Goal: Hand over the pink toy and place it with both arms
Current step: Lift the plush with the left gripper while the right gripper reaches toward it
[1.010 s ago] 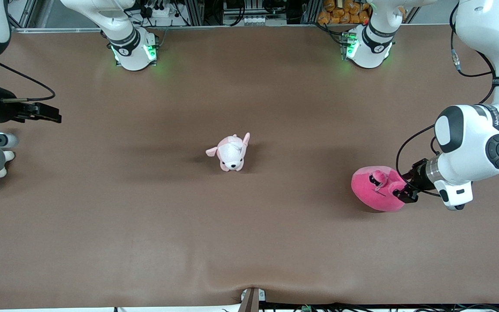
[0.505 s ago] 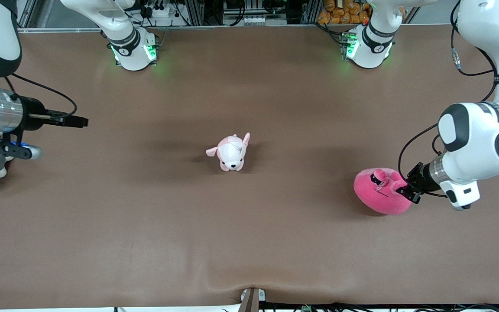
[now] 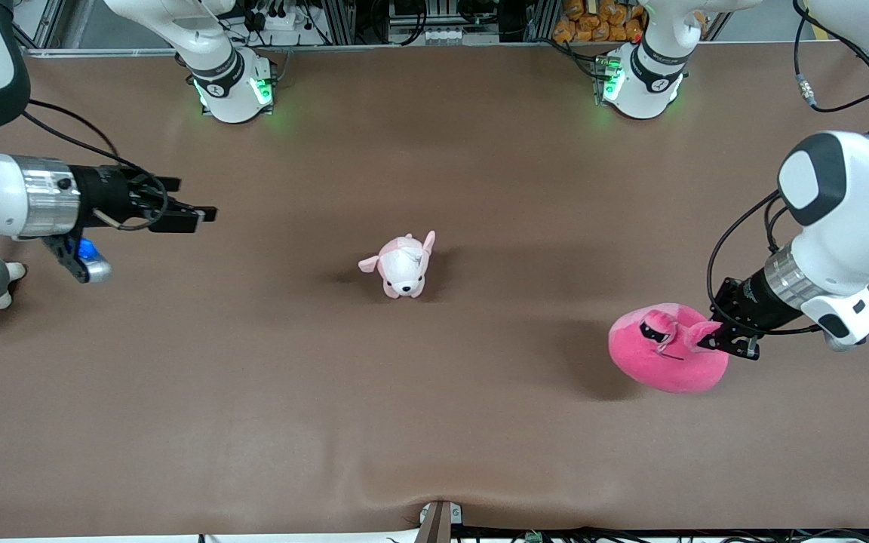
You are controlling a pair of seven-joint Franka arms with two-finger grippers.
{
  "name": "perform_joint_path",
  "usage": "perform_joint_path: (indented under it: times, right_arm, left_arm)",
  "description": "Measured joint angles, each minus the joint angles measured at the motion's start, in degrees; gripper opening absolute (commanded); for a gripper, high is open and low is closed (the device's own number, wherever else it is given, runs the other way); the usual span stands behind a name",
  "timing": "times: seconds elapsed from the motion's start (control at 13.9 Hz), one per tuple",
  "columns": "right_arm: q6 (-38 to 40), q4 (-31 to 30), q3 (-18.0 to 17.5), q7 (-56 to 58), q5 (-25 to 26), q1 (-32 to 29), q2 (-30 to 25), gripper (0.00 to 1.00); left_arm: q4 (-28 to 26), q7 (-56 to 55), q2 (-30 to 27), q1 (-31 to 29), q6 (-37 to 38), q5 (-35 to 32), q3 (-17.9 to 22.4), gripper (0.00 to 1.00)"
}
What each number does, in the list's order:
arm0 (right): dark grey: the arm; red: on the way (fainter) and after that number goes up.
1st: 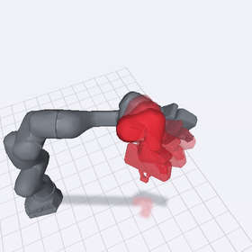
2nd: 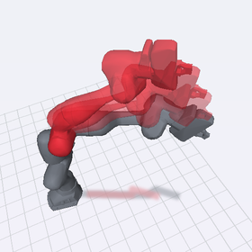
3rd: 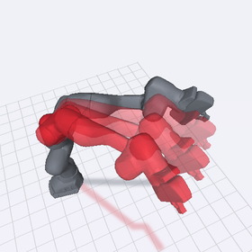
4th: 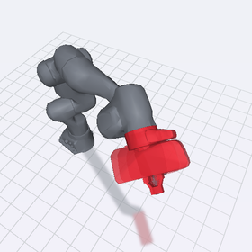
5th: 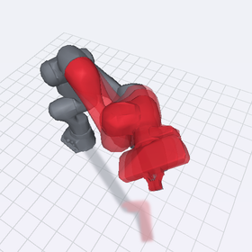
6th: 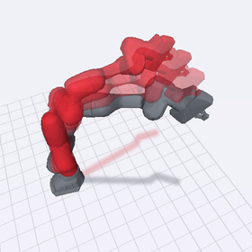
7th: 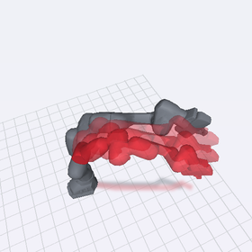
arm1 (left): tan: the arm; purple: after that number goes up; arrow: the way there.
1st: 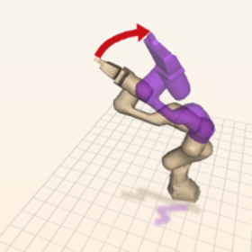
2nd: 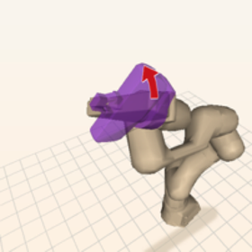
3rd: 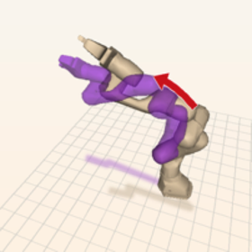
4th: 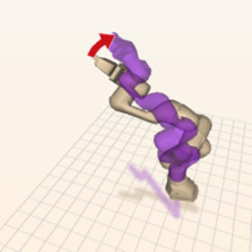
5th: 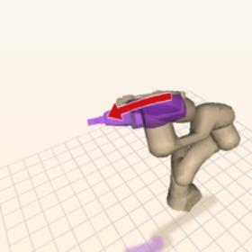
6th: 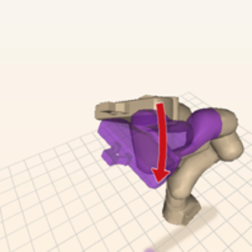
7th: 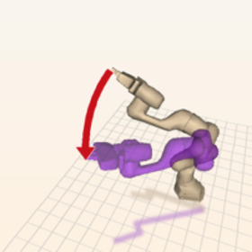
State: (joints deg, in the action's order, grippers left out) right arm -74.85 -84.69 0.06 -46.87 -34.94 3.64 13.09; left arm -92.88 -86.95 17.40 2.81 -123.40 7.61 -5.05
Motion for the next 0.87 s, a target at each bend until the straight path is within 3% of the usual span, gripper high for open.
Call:
perform_joint_path:
  times: [0.36, 0.87]
  right_arm:
    - [-9.8, 0.17, -0.18, -21.91, -6.63, 5.83, 1.16, 1.0]
    - [-28.99, 0.28, -0.32, -46.3, -8.8, 17.5, 5.12, 1.0]
  left_arm:
    - [2.09, -13.75, -1.34, 1.85, 0.45, -0.04, -5.42, 0.0]
    - [6.44, -29.23, -1.51, 14.34, 0.49, -0.08, -6.83, 0.0]
